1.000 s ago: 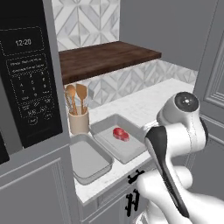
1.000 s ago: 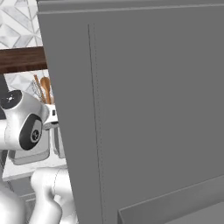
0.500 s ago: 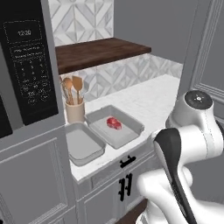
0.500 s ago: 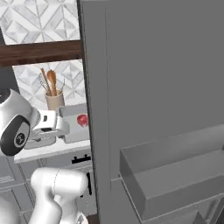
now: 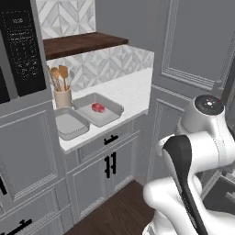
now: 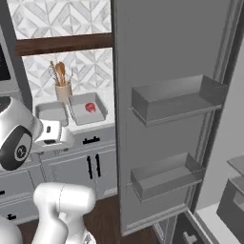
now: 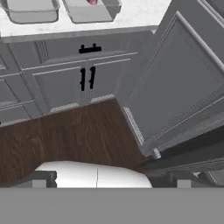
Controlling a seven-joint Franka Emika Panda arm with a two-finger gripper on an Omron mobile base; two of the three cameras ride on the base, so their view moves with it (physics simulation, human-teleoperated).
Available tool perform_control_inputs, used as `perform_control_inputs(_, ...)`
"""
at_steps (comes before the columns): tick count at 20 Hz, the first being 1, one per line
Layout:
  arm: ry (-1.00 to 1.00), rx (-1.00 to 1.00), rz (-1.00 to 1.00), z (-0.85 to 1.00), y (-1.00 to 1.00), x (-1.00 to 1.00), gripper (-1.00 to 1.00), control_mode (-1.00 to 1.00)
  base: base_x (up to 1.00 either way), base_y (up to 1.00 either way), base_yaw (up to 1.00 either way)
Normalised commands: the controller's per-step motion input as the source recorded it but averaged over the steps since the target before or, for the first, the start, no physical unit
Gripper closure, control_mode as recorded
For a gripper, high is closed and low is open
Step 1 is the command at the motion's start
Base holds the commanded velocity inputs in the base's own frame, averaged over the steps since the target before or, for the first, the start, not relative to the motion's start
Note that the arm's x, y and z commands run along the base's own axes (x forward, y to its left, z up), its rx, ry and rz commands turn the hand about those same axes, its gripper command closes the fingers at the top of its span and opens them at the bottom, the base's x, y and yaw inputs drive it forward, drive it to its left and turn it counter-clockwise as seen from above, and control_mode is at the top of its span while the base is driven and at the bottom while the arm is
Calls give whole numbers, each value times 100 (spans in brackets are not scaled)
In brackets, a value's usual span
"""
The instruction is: Place one garlic and one steak in each tupperware on the nearby counter, to pack two identical lunches.
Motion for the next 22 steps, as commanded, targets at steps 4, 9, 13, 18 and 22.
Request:
perform_control_inputs(4, 0, 0, 0, 0, 0, 0, -100, 100, -96, 8, -51)
perform_control_inputs(9, 0, 0, 0, 0, 0, 0, -100, 100, -74, 29, -64)
perform_control_inputs(13, 0, 0, 0, 0, 0, 0, -100, 100, -61, 23, -66)
perform_control_inputs(18, 0, 0, 0, 0, 0, 0, -100, 100, -25, 1, -61)
perform_control_inputs(22, 0, 0, 0, 0, 0, 0, -100, 100, -6, -3, -56)
